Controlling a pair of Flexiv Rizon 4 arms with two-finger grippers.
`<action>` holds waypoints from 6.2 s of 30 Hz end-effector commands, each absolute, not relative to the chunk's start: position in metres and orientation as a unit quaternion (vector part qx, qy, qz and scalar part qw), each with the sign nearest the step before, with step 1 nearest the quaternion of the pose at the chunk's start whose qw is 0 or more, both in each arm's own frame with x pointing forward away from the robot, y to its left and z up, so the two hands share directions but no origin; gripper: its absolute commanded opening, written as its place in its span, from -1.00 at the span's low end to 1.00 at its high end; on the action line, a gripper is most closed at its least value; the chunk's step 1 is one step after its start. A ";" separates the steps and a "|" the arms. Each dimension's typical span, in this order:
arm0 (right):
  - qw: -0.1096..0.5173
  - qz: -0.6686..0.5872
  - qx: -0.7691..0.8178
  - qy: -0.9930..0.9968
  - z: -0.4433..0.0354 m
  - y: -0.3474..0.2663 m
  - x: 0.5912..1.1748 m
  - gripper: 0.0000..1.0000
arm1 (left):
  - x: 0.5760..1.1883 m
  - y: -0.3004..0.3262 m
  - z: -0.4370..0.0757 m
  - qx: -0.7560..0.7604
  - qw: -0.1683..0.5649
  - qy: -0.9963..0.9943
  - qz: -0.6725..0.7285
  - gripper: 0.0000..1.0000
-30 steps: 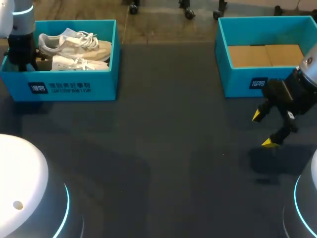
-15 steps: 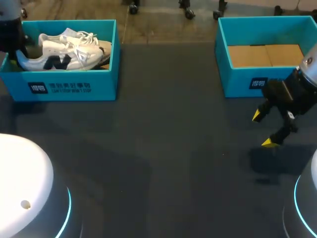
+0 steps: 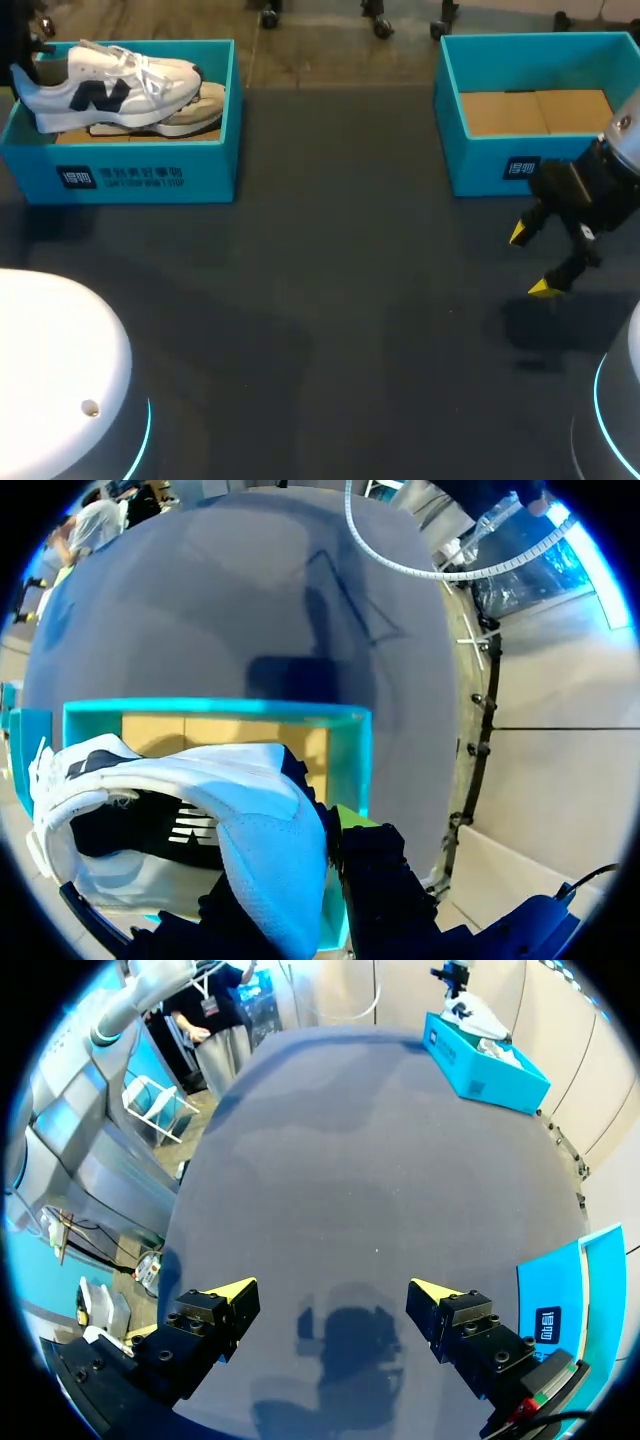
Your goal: Take the shoe out of the shoebox, open the shoe tongue, remove and reinsert the insole, then place the shoe into the shoebox
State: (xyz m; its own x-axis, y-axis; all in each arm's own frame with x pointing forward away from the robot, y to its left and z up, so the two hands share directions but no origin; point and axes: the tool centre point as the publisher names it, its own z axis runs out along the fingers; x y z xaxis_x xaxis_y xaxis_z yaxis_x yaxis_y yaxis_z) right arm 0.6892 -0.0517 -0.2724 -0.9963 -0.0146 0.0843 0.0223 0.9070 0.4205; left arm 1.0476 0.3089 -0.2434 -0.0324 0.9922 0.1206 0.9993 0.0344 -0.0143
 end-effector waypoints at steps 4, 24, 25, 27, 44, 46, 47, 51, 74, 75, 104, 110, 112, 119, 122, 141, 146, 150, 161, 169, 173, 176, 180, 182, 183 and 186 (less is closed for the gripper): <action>0.043 -0.214 -0.002 -0.976 -0.273 -0.051 0.689 1.00 | 0.988 0.292 -0.195 -0.704 0.045 -0.706 -0.061 -1.00; 0.043 -0.214 -0.002 -0.976 -0.273 -0.051 0.689 1.00 | 0.868 0.186 -0.193 -0.723 0.016 -0.687 -0.072 -1.00; 0.043 -0.214 -0.002 -0.976 -0.273 -0.051 0.689 1.00 | 0.862 0.179 -0.196 -0.725 0.016 -0.685 -0.069 -1.00; 0.043 -0.214 -0.002 -0.976 -0.273 -0.051 0.689 1.00 | 0.851 0.165 -0.202 -0.722 0.013 -0.689 -0.071 -1.00; 0.043 -0.214 -0.002 -0.976 -0.273 -0.051 0.689 1.00 | 0.780 0.070 -0.255 -0.738 0.000 -0.667 -0.102 -1.00; 0.043 -0.214 -0.002 -0.976 -0.273 -0.051 0.689 1.00 | 0.775 0.061 -0.264 -0.740 0.001 -0.665 -0.100 -1.00; 0.043 -0.214 -0.002 -0.976 -0.273 -0.051 0.689 1.00 | 0.773 0.057 -0.268 -0.742 0.004 -0.663 -0.098 -1.00; 0.043 -0.214 -0.002 -0.976 -0.273 -0.051 0.689 1.00 | 0.768 0.041 -0.282 -0.746 0.003 -0.660 -0.091 -1.00; 0.043 -0.214 -0.002 -0.976 -0.273 -0.051 0.689 1.00 | 0.758 -0.041 -0.361 -0.755 0.043 -0.653 -0.053 -1.00; 0.043 -0.214 -0.002 -0.976 -0.273 -0.051 0.689 1.00 | 0.757 -0.044 -0.364 -0.755 0.043 -0.652 -0.053 -1.00; 0.043 -0.214 -0.002 -0.976 -0.273 -0.051 0.689 1.00 | 0.744 -0.044 -0.362 -0.759 0.015 -0.650 -0.037 1.00; 0.043 -0.214 -0.002 -0.976 -0.273 -0.051 0.689 1.00 | 0.741 -0.036 -0.325 -0.741 -0.014 -0.671 0.009 1.00; 0.043 -0.214 -0.002 -0.976 -0.273 -0.051 0.689 1.00 | 0.741 -0.034 -0.313 -0.715 -0.019 -0.696 0.060 1.00; 0.043 -0.214 -0.002 -0.976 -0.273 -0.051 0.689 1.00 | 0.748 -0.028 -0.302 -0.638 0.051 -0.748 0.177 1.00; 0.043 -0.214 -0.002 -0.976 -0.273 -0.051 0.689 1.00 | 0.748 -0.028 -0.302 -0.638 0.051 -0.748 0.177 1.00; 0.043 -0.214 -0.002 -0.976 -0.273 -0.051 0.689 1.00 | 0.762 0.010 -0.276 -0.353 0.132 -0.869 0.320 1.00; 0.043 -0.214 -0.002 -0.976 -0.273 -0.051 0.689 1.00 | 0.762 0.010 -0.276 -0.353 0.132 -0.869 0.320 1.00; 0.043 -0.214 -0.002 -0.976 -0.273 -0.051 0.689 1.00 | 0.760 0.011 -0.281 -0.338 0.133 -0.868 0.337 1.00; 0.043 -0.214 -0.002 -0.976 -0.273 -0.051 0.689 1.00 | 0.743 0.015 -0.293 -0.147 0.081 -0.861 0.480 1.00; 0.043 -0.214 -0.002 -0.976 -0.273 -0.051 0.689 1.00 | 0.743 0.015 -0.293 -0.147 0.081 -0.861 0.480 1.00; 0.043 -0.214 -0.002 -0.976 -0.273 -0.051 0.689 1.00 | 0.743 0.016 -0.322 -0.125 0.071 -0.864 0.483 1.00; 0.043 -0.214 -0.002 -0.976 -0.273 -0.051 0.689 1.00 | 0.746 0.019 -0.336 -0.106 0.074 -0.854 0.504 1.00; 0.043 -0.214 -0.002 -0.976 -0.273 -0.051 0.689 1.00 | 0.749 0.024 -0.349 -0.083 0.069 -0.836 0.538 1.00; 0.043 -0.214 -0.002 -0.976 -0.273 -0.051 0.689 1.00 | 0.750 0.026 -0.355 -0.074 0.061 -0.829 0.551 1.00; 0.043 -0.214 -0.002 -0.976 -0.273 -0.051 0.689 1.00 | 0.751 0.027 -0.357 -0.074 0.065 -0.824 0.558 1.00; 0.043 -0.214 -0.002 -0.976 -0.273 -0.051 0.689 1.00 | 0.755 0.027 -0.365 -0.055 0.075 -0.812 0.576 1.00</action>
